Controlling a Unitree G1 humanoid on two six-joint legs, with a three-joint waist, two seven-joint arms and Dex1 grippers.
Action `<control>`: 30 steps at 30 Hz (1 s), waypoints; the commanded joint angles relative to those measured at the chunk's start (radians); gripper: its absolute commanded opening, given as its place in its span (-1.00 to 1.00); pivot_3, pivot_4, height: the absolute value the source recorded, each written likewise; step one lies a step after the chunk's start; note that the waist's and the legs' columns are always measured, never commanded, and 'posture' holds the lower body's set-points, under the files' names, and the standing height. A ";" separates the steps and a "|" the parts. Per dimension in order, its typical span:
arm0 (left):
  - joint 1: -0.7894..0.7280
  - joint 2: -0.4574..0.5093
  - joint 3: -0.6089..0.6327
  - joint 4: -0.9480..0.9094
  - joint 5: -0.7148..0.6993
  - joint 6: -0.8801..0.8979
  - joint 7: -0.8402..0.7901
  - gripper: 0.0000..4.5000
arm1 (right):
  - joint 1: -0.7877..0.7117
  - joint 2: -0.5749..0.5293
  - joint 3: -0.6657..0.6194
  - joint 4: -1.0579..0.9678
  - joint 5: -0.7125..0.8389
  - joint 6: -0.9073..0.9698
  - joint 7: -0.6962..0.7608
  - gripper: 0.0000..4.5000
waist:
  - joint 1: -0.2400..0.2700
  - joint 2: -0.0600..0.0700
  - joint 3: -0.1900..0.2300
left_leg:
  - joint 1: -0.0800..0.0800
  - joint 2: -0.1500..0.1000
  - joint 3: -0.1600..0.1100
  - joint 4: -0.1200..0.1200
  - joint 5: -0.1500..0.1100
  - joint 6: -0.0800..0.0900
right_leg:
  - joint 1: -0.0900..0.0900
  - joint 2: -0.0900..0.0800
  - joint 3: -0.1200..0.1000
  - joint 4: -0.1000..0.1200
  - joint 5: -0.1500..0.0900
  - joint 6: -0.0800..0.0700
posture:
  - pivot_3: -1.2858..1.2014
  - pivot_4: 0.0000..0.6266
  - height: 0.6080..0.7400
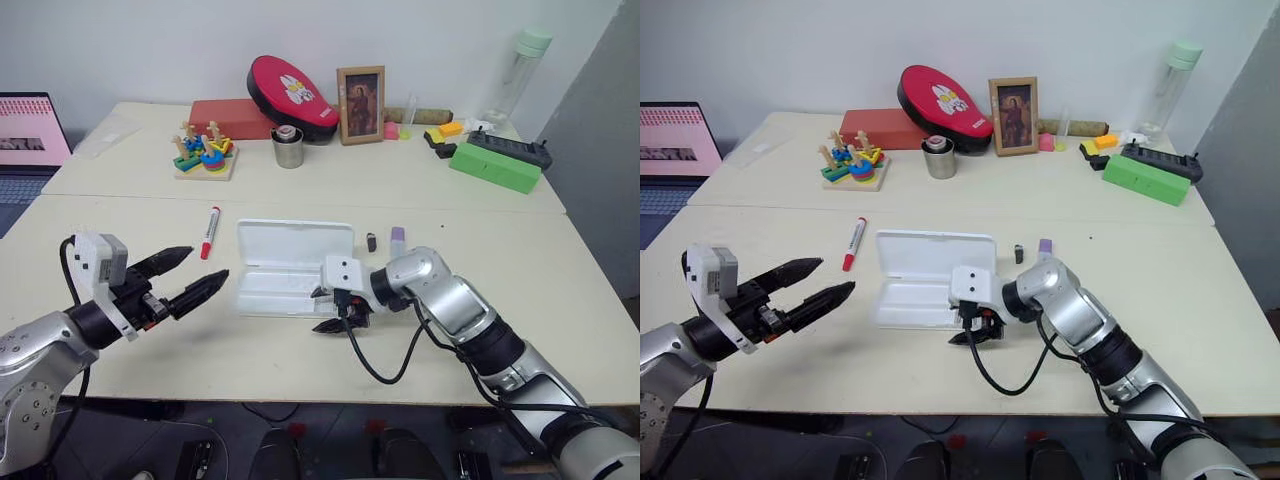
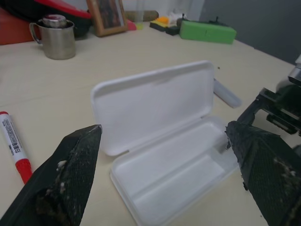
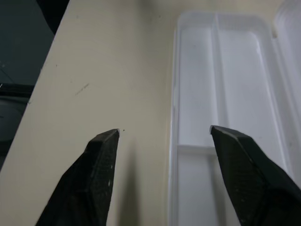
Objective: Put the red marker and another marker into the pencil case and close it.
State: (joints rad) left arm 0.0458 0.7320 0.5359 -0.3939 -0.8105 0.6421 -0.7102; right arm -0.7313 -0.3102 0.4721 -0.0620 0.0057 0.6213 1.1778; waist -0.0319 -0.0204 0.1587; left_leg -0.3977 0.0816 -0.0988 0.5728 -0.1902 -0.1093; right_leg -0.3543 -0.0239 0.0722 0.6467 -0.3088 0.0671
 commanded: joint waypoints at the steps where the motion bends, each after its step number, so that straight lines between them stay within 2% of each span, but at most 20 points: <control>1: -0.113 -0.020 0.041 0.082 0.041 -0.001 0.169 1.00 | -0.063 -0.002 -0.172 -0.150 0.186 0.104 0.021 0.85 | 0.001 0.000 0.000 | 0.000 0.000 -0.001 0.000 0.000 0.000 | 0.000 0.000 0.000 0.000 0.000 0.000 | 0.03 -0.52 1.00; 3: -0.183 -0.025 0.015 0.145 0.093 -0.004 0.247 1.00 | -0.109 0.000 -0.234 -0.158 0.230 0.130 -0.009 0.98 | 0.001 -0.001 0.000 | 0.000 0.000 -0.001 0.000 0.000 0.000 | 0.000 0.000 -0.001 0.000 0.000 0.000 | 0.03 -0.52 1.00; 8: -0.314 -0.046 -0.072 0.317 0.237 -0.010 0.382 1.00 | -0.216 -0.001 -0.310 -0.100 0.259 0.158 -0.109 0.98 | 0.001 -0.002 -0.001 | 0.000 -0.001 -0.001 0.000 0.000 0.000 | 0.000 0.000 -0.001 0.000 0.000 0.000 | 0.03 -0.52 1.00; 12: -0.382 -0.073 -0.163 0.437 0.306 -0.003 0.393 1.00 | -0.271 -0.002 -0.316 -0.002 0.225 0.185 -0.216 0.98 | 0.001 -0.004 -0.002 | 0.000 -0.001 -0.001 0.000 0.000 0.000 | 0.000 0.000 -0.001 0.000 0.001 0.000 | 0.03 -0.52 1.00; 21: -0.598 -0.127 -0.309 0.797 0.443 -0.059 0.350 1.00 | -0.289 -0.004 -0.306 -0.002 0.272 0.197 -0.253 0.98 | 0.001 -0.006 -0.003 | -0.001 -0.001 -0.001 -0.001 0.000 0.000 | -0.001 0.000 -0.001 0.000 0.001 -0.001 | 0.03 -0.52 1.00; 26: -0.645 -0.142 -0.334 0.890 0.493 -0.100 0.335 1.00 | -0.295 -0.003 -0.315 -0.031 0.314 0.203 -0.248 0.98 | 0.000 -0.006 -0.003 | -0.001 -0.001 -0.001 0.000 0.000 0.000 | 0.000 0.000 -0.001 0.000 0.001 0.000 | 0.03 -0.52 1.00; 30: -0.657 -0.154 -0.332 0.921 0.504 -0.101 0.333 0.75 | -0.291 -0.012 -0.311 -0.048 0.335 0.205 -0.246 1.00 | 0.000 -0.005 -0.003 | -0.001 -0.001 -0.001 -0.001 0.000 0.000 | -0.001 0.000 -0.001 0.001 0.001 0.000 | 0.03 -0.52 1.00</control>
State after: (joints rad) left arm -0.5961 0.5822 0.2020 0.5226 -0.3174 0.5553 -0.3727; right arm -0.9945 -0.3126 0.1810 -0.0612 0.3148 0.8307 0.9332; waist -0.0321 -0.0255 0.1556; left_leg -0.3990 0.0805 -0.0998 0.5721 -0.1901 -0.1091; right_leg -0.3549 -0.0240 0.0711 0.6478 -0.3083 0.0666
